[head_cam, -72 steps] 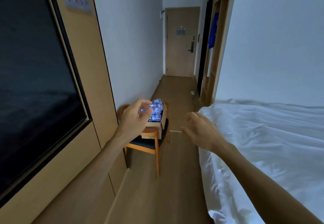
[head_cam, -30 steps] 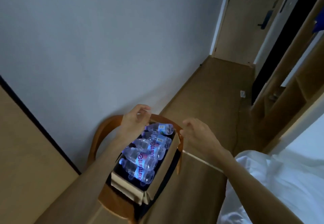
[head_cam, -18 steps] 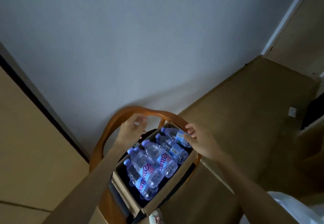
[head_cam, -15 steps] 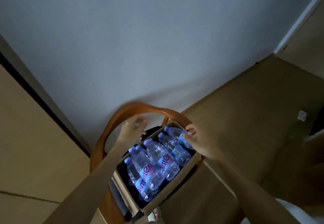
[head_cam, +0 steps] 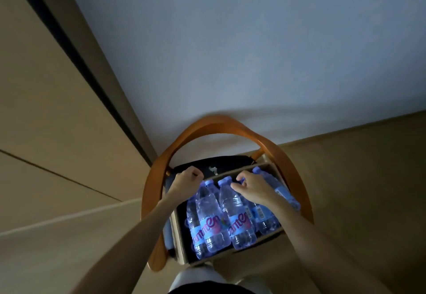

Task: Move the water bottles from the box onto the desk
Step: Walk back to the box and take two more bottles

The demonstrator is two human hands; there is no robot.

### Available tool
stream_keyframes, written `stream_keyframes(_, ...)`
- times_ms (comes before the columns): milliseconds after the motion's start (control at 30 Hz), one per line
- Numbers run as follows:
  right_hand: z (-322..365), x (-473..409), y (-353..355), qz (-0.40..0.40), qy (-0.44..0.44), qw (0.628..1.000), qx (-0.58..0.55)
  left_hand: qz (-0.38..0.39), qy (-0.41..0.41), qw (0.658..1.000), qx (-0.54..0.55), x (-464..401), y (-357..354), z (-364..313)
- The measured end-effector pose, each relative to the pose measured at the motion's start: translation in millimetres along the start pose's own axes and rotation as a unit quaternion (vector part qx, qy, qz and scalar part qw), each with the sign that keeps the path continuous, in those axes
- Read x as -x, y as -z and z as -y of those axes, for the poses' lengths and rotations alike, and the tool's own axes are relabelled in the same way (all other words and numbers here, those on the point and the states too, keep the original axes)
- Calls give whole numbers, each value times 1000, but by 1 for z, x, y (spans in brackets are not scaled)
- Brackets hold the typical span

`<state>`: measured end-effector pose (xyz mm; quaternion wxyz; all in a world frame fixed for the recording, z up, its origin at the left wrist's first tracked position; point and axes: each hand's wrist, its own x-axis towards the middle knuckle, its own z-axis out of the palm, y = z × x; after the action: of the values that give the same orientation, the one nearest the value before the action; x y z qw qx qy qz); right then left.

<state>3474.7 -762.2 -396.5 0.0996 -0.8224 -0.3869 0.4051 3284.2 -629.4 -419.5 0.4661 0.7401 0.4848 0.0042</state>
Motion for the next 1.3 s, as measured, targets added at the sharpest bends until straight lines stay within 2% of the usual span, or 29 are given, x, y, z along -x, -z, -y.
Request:
stream_keyframes(133, 7, -22, -15, 54, -3, 998, 25, 27, 88, 995, -33, -8, -13, 19)
stream_keyframes(233, 13, -35, -22, 71, -14, 995, 66, 67, 122, 988, -69, -12, -21, 25)
stream_keyframes(467, 25, -56, -32, 81, -1, 988, 131, 107, 106, 977, -154, -26, -27, 25)
stream_keyframes(767, 28, -56, -11, 102, 28, 984, 145, 132, 129, 970, -157, -26, -21, 11)
stream_keyframes(1033, 28, -27, 11, 151, 75, 974, 154, 75, 110, 970, -202, 7, -13, -6)
stream_keyframes(1167, 23, -1, 21, 135, 103, 973, 157, 57, 65, 981, -171, 34, -8, -19)
stream_keyframes(1300, 16, 22, 36, 80, 137, 979, 130, -18, 23, 985, -169, 71, 0, -37)
